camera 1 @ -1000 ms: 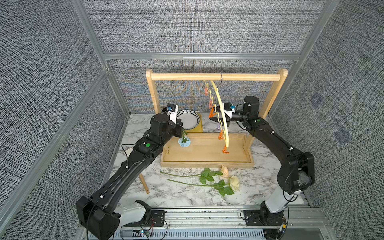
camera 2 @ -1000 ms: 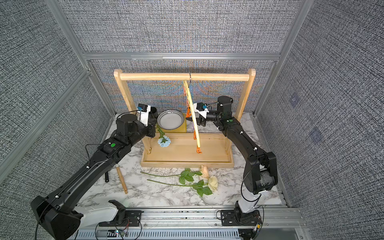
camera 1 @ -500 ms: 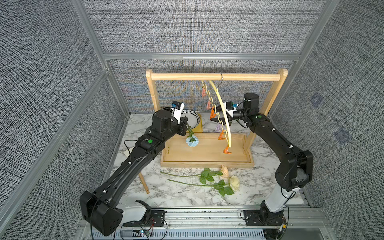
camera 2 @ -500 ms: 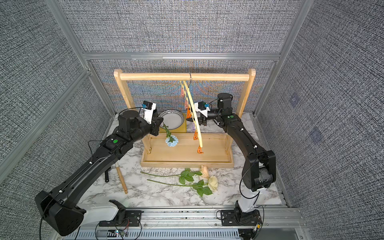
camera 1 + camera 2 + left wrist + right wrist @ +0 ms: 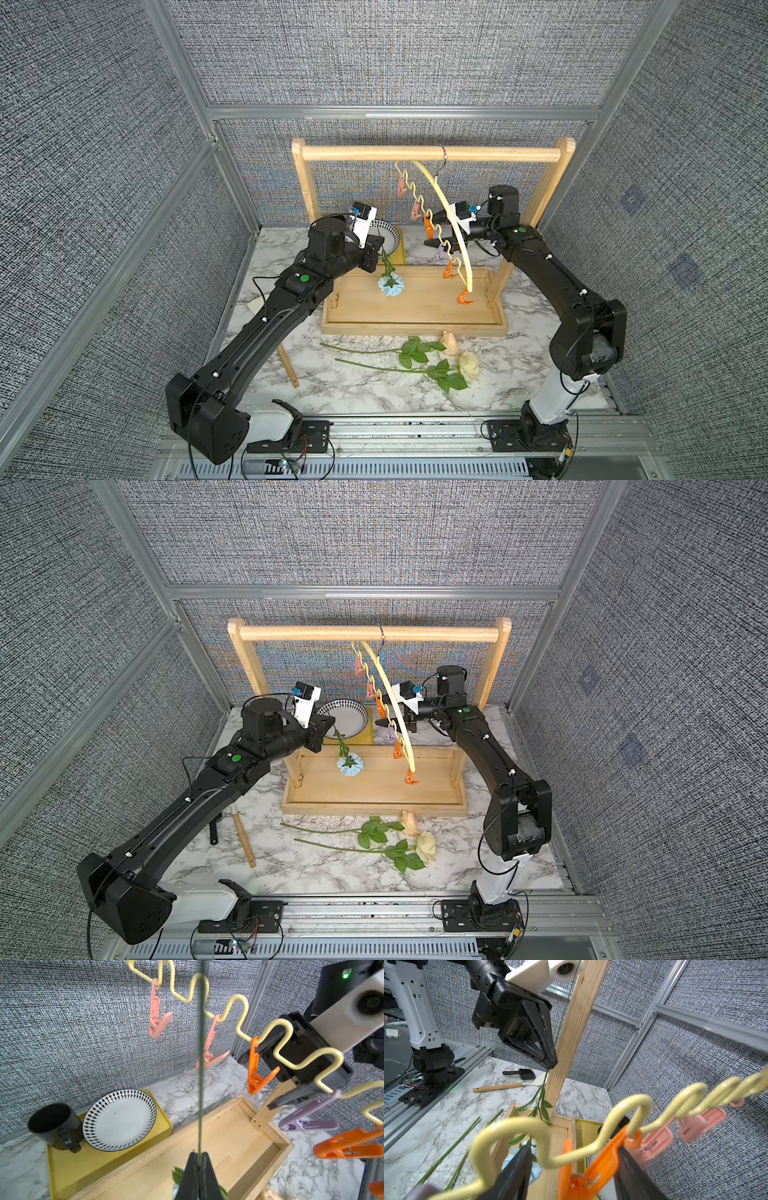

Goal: Dry the flowers on a clothes hanger
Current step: Open the clamp at the hanger.

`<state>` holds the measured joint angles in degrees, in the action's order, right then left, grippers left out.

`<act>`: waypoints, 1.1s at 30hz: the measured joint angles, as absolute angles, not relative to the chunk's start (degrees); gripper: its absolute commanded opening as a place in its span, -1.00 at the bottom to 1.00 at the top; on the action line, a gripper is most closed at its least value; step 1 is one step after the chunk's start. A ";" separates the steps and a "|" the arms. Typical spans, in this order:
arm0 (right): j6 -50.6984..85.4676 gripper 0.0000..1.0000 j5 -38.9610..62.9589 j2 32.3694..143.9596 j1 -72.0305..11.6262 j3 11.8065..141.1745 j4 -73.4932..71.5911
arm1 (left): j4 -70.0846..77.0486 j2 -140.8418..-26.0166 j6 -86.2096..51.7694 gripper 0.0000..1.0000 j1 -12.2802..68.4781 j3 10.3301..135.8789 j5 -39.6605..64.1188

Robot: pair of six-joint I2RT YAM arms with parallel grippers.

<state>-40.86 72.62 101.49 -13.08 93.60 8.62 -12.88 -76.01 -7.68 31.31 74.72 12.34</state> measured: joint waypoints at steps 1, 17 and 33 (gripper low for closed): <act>-40.86 0.27 72.66 101.51 -12.97 93.67 8.82 | -12.86 -76.03 -7.57 -0.96 31.31 74.72 12.69; -39.48 0.27 72.79 103.18 -12.71 97.03 12.62 | -12.56 -76.38 -6.22 -0.96 31.31 75.09 15.00; -36.75 0.20 72.86 105.82 -13.54 100.14 13.21 | -12.34 -77.12 -5.78 -0.96 31.31 75.64 15.18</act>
